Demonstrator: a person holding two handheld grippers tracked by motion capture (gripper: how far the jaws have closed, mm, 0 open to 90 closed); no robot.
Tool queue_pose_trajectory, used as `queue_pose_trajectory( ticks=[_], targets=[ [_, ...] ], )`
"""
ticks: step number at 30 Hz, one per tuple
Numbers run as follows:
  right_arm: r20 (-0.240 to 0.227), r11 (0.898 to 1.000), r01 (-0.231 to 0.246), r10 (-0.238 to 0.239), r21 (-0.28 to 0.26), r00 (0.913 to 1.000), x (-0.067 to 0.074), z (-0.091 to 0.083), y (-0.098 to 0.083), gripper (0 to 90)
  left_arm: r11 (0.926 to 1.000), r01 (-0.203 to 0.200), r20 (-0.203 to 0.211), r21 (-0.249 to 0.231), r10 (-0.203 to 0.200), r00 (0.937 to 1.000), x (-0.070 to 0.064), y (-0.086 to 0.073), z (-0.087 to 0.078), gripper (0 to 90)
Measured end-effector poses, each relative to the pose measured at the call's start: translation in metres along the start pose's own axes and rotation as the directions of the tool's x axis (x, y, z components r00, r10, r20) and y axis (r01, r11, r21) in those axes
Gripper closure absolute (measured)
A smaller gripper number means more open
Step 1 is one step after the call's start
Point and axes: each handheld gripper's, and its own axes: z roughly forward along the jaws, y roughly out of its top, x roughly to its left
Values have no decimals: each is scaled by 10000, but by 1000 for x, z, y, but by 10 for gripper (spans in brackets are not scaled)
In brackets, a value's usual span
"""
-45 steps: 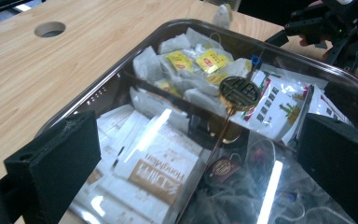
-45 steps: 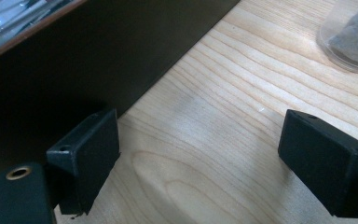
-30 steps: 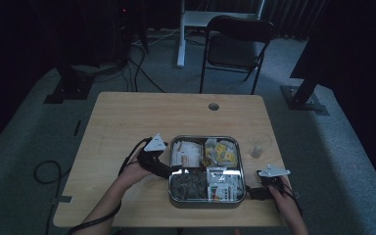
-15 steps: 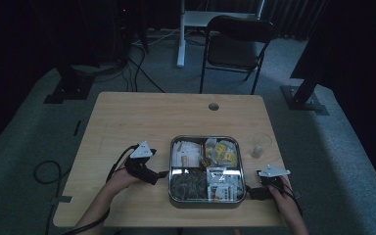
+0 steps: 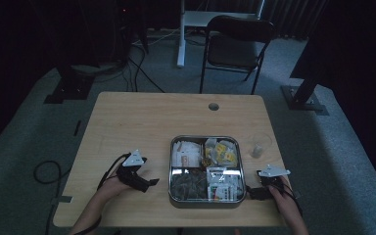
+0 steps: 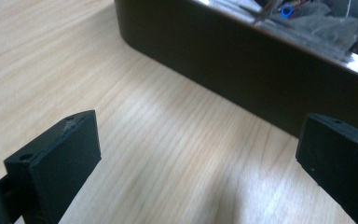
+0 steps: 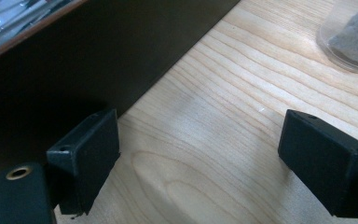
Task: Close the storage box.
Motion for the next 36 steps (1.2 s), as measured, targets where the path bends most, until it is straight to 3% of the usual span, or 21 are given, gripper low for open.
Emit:
queue_pose_trajectory(
  ticks=[13, 19, 25, 30, 36],
  targets=[
    [5, 10000, 3, -3, 2, 10000, 0, 0, 0, 118, 9980, -118, -253, 620, 134, 9996, -4, -27, -9, 0],
    [20, 10000, -12, 12, -1, 10000, 0, 0, 0, 118, 9982, -115, -370, 582, 136, 9992, -4, -33, -15, 0],
    [21, 10000, -25, 25, 3, 10000, 0, 0, 0, 118, 9976, -81, -845, 683, 138, 9963, -1, -42, -26, 0],
    [21, 10000, -23, 23, 2, 10000, 0, 0, 0, 119, 9972, 131, -1067, 733, -52, 9943, 4, -51, -36, 0],
    [20, 10000, -24, 24, 3, 10000, 0, 0, 0, 118, 9945, 148, -1289, 1041, -13, 9917, 8, -61, -42, 0]
  ],
)
